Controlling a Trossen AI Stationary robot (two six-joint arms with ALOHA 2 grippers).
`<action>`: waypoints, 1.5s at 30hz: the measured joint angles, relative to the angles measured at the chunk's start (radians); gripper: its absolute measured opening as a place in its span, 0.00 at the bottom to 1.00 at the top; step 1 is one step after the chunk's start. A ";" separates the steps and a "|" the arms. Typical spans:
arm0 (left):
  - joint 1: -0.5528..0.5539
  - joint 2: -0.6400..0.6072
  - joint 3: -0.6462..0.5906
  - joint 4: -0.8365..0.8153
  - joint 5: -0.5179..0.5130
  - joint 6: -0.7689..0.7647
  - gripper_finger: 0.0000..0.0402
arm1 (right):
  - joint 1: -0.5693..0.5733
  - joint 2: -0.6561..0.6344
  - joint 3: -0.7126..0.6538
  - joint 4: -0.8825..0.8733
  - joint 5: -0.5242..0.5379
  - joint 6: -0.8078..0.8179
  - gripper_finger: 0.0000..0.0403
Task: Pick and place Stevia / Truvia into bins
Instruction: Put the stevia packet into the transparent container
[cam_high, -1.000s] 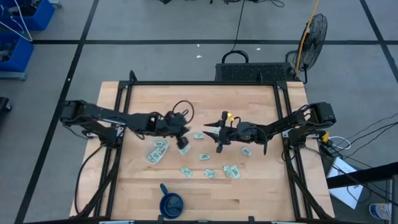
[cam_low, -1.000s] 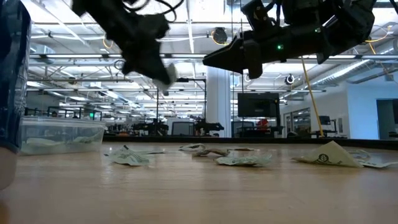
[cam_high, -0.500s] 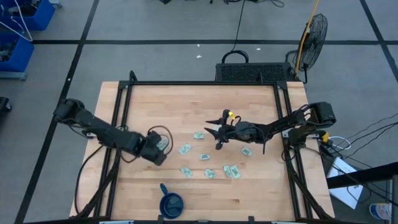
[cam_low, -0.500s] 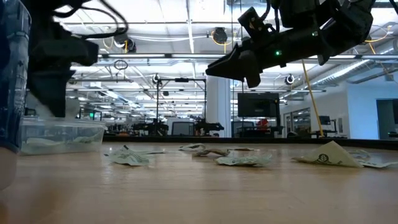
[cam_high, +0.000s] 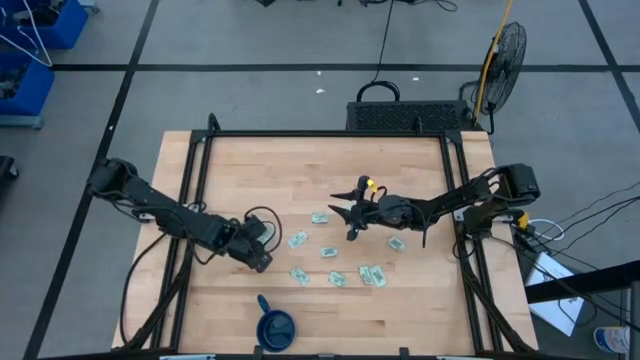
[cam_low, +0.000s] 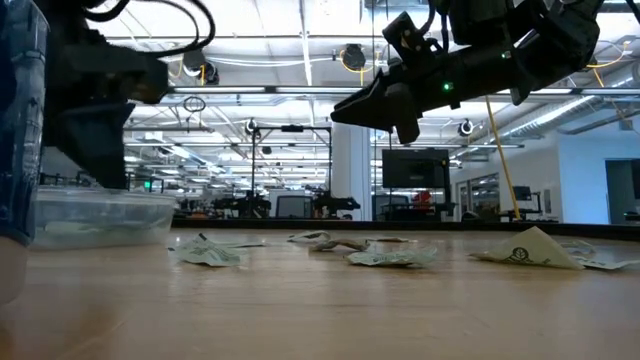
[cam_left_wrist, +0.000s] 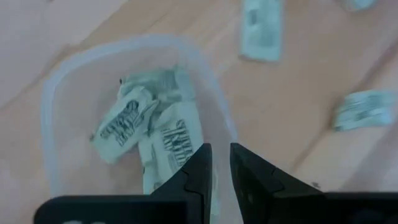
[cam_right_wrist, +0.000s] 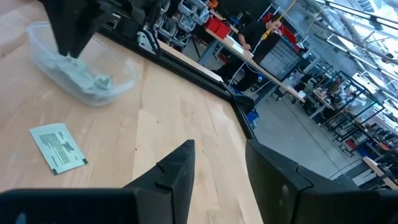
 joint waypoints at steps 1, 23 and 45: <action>0.000 0.000 0.000 0.025 0.000 0.010 0.16 | 0.000 0.000 0.000 0.000 0.000 -0.001 0.34; 0.129 -0.104 0.095 0.077 -0.217 0.320 0.16 | -0.062 -0.042 0.001 -0.605 -0.132 0.425 0.34; 0.198 -0.098 0.096 0.097 -0.252 0.377 0.16 | -0.149 0.159 -0.056 -0.398 -0.205 0.594 0.34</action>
